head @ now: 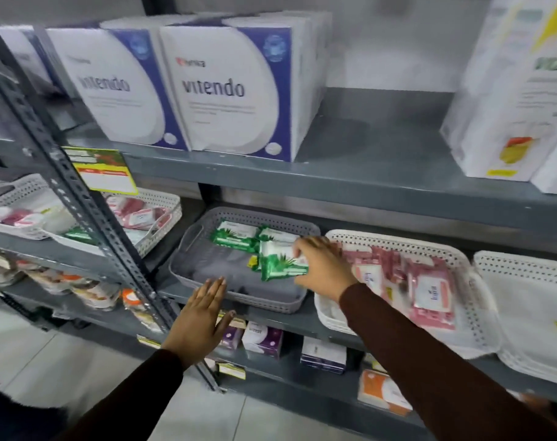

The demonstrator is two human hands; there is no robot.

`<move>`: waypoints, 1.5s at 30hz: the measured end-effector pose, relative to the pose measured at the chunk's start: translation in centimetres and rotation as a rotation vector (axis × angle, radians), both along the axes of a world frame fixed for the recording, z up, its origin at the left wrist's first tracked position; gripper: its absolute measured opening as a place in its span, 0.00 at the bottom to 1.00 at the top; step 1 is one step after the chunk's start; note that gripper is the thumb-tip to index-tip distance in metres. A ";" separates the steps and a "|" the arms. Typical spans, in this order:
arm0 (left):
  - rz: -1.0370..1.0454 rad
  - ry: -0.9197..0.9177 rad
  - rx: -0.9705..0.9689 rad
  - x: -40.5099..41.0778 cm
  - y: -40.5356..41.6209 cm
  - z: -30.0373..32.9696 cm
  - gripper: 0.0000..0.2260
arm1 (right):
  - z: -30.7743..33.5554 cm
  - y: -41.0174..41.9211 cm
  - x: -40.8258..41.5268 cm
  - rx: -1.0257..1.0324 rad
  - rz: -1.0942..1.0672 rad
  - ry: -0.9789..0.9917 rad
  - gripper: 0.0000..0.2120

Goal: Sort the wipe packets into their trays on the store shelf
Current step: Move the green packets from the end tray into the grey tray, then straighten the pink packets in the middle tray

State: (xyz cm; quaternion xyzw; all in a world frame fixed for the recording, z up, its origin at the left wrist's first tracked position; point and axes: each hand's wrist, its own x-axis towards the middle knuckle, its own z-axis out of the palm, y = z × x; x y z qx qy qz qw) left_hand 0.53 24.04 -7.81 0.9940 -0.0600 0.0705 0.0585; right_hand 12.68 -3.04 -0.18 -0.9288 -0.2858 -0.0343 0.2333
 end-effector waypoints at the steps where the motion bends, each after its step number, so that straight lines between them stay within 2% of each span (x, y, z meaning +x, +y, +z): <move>1: -0.006 0.007 0.007 0.0 0.9 0.0 0.35 | -0.2 2.2 0.9 -0.067 0.080 -0.009 0.17; 5: -0.043 0.037 0.034 -0.2 2.5 0.2 0.33 | -0.9 9.6 4.9 -0.251 0.312 -0.069 0.18; 8: -0.039 0.030 0.062 -0.2 2.7 0.3 0.30 | -0.7 13.4 6.8 -0.389 0.324 -0.134 0.22; 10: -0.040 0.024 0.085 -0.2 2.7 0.2 0.30 | -1.0 14.5 7.1 -0.569 0.256 -0.006 0.25; 12: -0.044 0.017 0.085 -0.2 2.8 0.0 0.30 | -2.0 15.1 6.7 -0.635 0.200 0.098 0.27; 16: 0.030 0.009 -0.017 -0.1 1.8 0.0 0.34 | -2.4 13.2 4.7 -0.475 0.143 0.048 0.33; 20: 0.030 -0.010 -0.116 1.0 -1.2 1.0 0.33 | -2.3 5.9 1.5 -0.157 -0.083 0.012 0.29; 24: -0.114 -0.106 -0.307 2.8 -7.3 3.1 0.20 | -3.4 -6.3 -0.5 0.130 -0.481 -0.045 0.20; 27: -0.204 -0.126 -0.380 4.6 -12.7 4.4 0.15 | -4.0 -14.4 -1.4 0.216 -0.774 0.063 0.15; 29: -0.268 -0.113 -0.361 6.2 -16.0 4.2 0.07 | -4.8 -18.0 -1.5 0.189 -0.868 0.149 0.19; 30: -0.302 -0.113 -0.320 7.1 -17.5 4.0 0.10 | -5.3 -19.2 -1.4 0.188 -0.881 0.168 0.24; 33: -0.423 -0.067 -0.080 9.7 -21.2 3.8 0.27 | -7.0 -20.7 -0.7 0.248 -0.880 0.211 0.37; 35: -0.413 -0.003 0.083 10.6 -23.1 4.5 0.31 | -6.9 -20.5 -0.7 0.199 -0.867 0.236 0.38; 38: -0.365 0.048 0.195 11.7 -25.0 5.6 0.33 | -6.5 -20.8 -0.5 0.166 -0.846 0.218 0.38; 40: -0.383 0.063 0.249 12.4 -25.4 5.7 0.33 | -5.9 -21.1 -0.6 0.162 -0.787 0.219 0.36; 43: -0.436 0.025 0.260 12.5 -25.9 5.2 0.33 | -5.5 -21.8 -0.5 0.152 -0.706 0.263 0.23; 44: -0.452 0.017 0.169 11.9 -26.4 5.3 0.31 | -5.5 -22.1 -0.4 0.159 -0.718 0.275 0.20; 45: -0.448 0.069 -0.005 11.2 -27.2 5.3 0.26 | -5.4 -22.3 -0.3 0.161 -0.748 0.291 0.17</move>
